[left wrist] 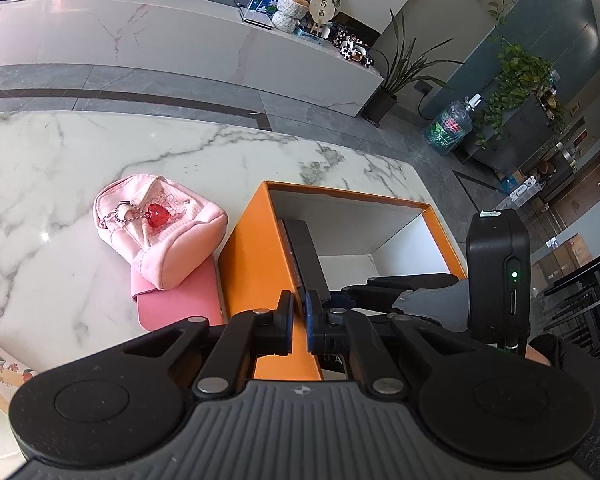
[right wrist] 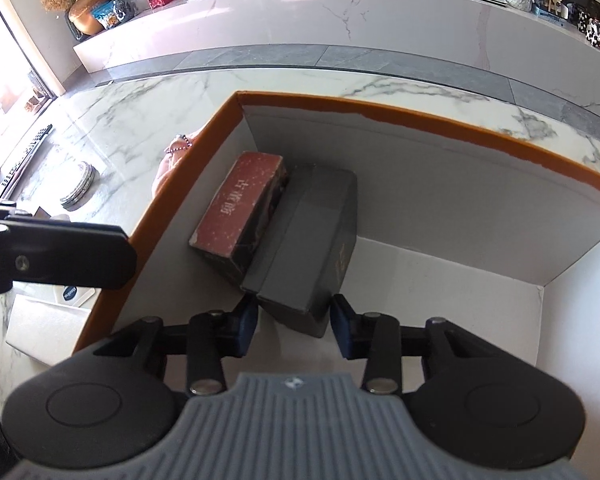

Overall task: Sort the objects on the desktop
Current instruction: 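Move both tools out of the orange box toward the pink backpack, then grasp the pink backpack by its keychain strap with the left tool, then grasp the pink card holder with the right tool while the left tool holds the backpack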

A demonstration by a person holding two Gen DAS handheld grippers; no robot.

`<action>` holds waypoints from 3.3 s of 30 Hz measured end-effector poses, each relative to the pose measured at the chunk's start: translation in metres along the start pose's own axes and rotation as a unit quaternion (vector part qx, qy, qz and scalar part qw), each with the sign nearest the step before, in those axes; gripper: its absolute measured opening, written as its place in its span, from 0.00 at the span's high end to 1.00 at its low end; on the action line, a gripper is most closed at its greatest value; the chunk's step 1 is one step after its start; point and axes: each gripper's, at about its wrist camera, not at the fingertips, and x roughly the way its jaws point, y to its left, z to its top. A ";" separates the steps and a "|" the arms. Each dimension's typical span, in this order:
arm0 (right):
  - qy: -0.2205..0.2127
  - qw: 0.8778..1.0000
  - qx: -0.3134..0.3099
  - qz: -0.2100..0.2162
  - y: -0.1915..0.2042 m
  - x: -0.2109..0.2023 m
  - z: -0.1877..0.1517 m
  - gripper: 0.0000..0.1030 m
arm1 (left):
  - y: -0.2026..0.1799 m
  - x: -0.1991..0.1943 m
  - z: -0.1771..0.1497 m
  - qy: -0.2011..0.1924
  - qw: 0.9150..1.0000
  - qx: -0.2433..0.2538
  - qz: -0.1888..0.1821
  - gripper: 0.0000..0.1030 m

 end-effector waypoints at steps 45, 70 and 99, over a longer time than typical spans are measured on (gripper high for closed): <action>0.002 0.975 -0.219 -0.031 0.111 -0.024 0.075 0.64 | 0.096 -0.032 0.030 -0.001 0.991 -0.113 0.078 0.72; 0.034 0.970 -0.240 -0.030 0.100 0.018 0.100 0.70 | 0.138 0.036 0.038 -0.012 0.981 -0.185 0.063 0.82; 0.126 0.975 -0.117 -0.145 0.147 0.097 0.094 0.58 | 0.193 -0.061 -0.009 -0.030 0.985 -0.132 0.110 0.82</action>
